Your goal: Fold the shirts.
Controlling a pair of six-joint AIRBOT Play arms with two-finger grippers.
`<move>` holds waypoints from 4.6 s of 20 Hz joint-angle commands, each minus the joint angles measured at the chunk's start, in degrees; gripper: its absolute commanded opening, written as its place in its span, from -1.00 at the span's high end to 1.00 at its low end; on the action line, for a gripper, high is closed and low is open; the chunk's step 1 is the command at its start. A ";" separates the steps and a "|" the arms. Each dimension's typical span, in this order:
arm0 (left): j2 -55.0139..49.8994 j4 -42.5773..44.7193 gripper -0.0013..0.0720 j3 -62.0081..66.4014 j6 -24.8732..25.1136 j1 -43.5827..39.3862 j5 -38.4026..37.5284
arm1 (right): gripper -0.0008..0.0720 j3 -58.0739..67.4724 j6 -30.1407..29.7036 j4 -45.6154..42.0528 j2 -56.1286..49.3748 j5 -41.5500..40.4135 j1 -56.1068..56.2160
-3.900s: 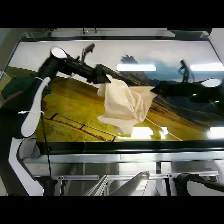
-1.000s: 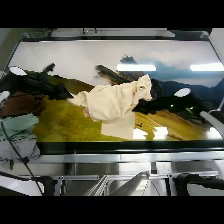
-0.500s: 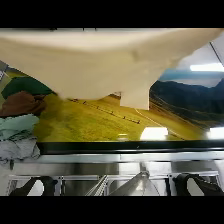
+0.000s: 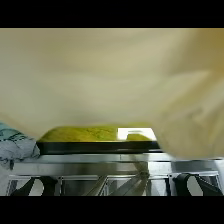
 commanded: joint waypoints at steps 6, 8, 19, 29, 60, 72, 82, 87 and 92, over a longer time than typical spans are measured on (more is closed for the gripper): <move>-36.06 5.35 0.92 1.18 -0.66 -18.27 -13.18 | 0.94 -0.66 2.73 -0.31 -34.40 10.97 13.73; -44.11 11.93 0.92 1.18 -1.20 -20.63 -13.11 | 0.94 -0.90 3.45 -3.15 -42.58 10.23 15.74; -72.37 21.22 0.94 1.20 -2.16 -22.10 -2.60 | 0.94 -0.17 2.89 1.51 -70.73 -2.21 15.76; -71.97 23.61 0.94 1.18 -4.74 -20.37 -5.29 | 0.94 -3.02 0.55 -3.21 -68.89 7.30 11.76; -47.06 29.24 0.03 -27.78 -13.73 -15.02 -18.03 | 0.93 -28.48 10.62 -27.93 -39.32 15.72 5.73; -36.11 27.30 0.03 -65.81 -10.62 -13.35 -3.04 | 0.91 -53.77 11.74 -28.87 -15.91 10.34 6.01; -36.11 23.17 0.90 -65.83 -5.11 -13.35 -1.14 | 0.24 -58.38 23.17 -37.20 -15.87 12.94 0.72; -36.09 23.10 0.90 -65.83 -5.16 -13.35 -1.27 | -0.09 -71.08 23.04 -37.00 -16.85 5.16 -2.47; -36.09 23.12 0.91 -65.83 -5.16 -13.35 -1.57 | -0.21 -73.68 20.72 -35.76 -22.27 3.74 -2.40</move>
